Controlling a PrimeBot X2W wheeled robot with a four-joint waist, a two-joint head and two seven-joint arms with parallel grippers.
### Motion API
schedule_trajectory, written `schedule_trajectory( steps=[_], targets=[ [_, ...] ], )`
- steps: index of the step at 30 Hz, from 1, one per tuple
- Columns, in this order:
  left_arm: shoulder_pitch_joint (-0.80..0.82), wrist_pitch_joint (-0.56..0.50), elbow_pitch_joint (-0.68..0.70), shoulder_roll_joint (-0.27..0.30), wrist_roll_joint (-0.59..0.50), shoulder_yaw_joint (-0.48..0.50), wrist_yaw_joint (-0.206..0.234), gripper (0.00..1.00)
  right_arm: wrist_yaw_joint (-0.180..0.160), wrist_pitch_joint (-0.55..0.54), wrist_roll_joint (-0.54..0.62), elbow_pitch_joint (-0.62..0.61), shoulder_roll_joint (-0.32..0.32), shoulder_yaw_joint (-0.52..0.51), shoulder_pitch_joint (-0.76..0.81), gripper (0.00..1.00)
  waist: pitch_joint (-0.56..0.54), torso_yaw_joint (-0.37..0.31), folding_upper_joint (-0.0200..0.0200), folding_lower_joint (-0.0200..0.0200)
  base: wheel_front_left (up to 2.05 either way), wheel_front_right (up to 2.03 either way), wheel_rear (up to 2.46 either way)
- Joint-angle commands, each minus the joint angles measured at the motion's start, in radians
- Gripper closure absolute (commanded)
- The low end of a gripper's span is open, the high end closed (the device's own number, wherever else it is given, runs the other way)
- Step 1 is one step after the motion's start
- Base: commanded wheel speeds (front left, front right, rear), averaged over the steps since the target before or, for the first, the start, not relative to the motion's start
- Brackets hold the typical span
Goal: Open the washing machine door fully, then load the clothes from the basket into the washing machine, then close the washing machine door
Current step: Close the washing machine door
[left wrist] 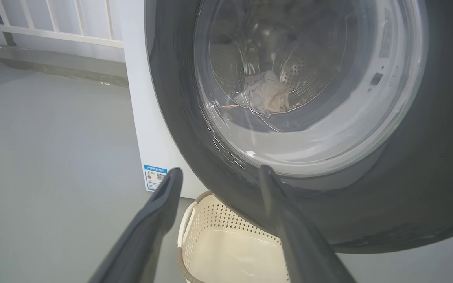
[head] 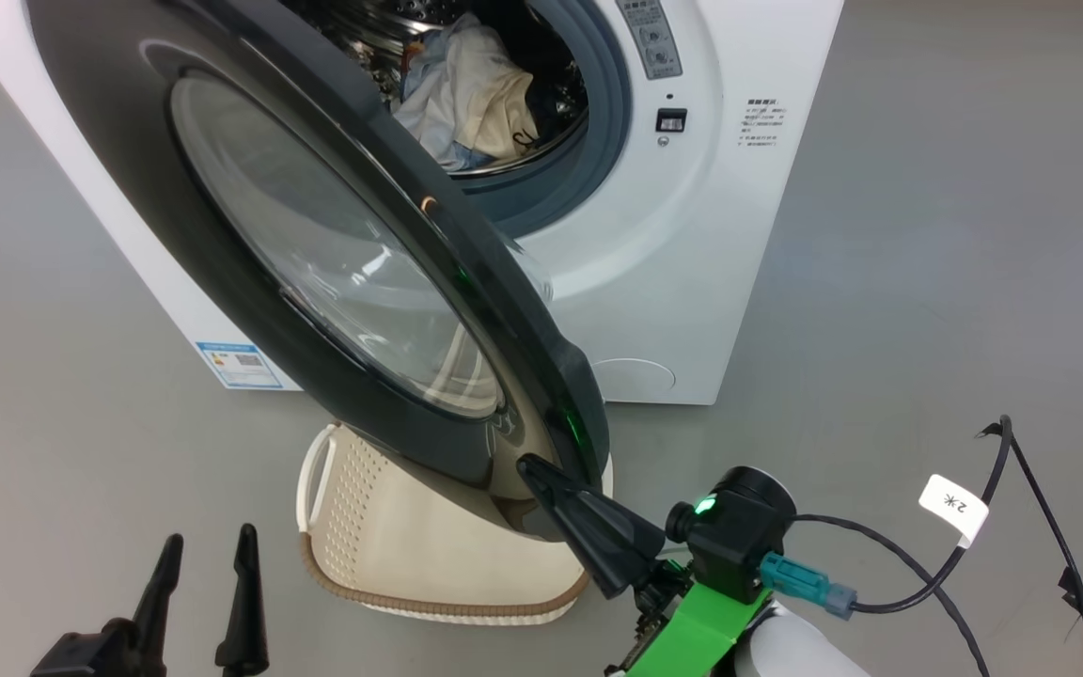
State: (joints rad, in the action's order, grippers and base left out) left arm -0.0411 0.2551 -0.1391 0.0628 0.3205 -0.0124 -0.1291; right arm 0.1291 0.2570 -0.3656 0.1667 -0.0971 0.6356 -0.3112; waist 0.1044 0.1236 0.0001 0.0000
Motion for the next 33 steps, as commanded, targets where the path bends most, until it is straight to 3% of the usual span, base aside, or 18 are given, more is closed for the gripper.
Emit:
schedule_trajectory(
  steps=[1, 33],
  targets=[
    [0.039, 0.007, 0.030, 0.009, 0.000, 0.029, -0.002, 0.00, 0.002, 0.005, 0.000, -0.023, 0.022, 0.009, -0.026, 1.00, 0.006, -0.001, -0.0001, 0.0000, 0.00, 0.00, 0.00],
    [0.078, 0.007, 0.051, 0.022, 0.009, 0.014, -0.002, 0.00, 0.002, 0.005, 0.030, -0.048, 0.010, -0.113, -0.128, 1.00, 0.132, -0.015, -0.0001, 0.0000, 0.00, 0.00, 0.00]
  ],
)
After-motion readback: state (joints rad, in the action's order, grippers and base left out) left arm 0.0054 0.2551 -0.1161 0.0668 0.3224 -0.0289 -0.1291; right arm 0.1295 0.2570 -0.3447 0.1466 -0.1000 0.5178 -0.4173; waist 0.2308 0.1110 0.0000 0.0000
